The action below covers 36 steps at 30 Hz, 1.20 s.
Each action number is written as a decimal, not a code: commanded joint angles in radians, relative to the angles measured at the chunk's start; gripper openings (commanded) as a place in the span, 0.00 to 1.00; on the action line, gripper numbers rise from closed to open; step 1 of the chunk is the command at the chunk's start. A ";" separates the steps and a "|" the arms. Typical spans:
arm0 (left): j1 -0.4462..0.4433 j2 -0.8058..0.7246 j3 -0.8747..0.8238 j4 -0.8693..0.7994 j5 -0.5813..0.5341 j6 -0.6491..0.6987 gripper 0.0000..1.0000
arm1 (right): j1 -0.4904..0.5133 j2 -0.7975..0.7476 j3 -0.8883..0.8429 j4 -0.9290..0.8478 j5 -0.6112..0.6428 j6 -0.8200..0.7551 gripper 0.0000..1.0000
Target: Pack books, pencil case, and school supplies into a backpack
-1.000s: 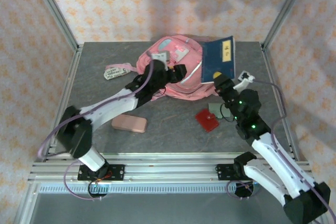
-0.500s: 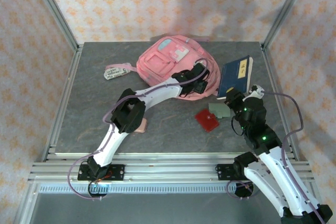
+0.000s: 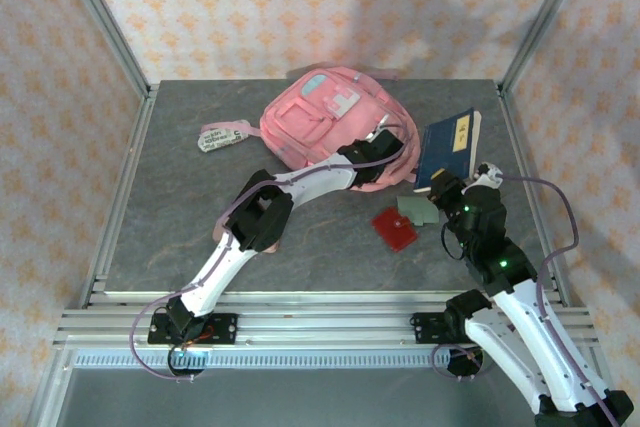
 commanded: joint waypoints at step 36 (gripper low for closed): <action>0.116 -0.567 -0.176 0.121 0.077 0.049 0.00 | -0.021 0.564 0.005 0.616 -0.627 0.059 0.00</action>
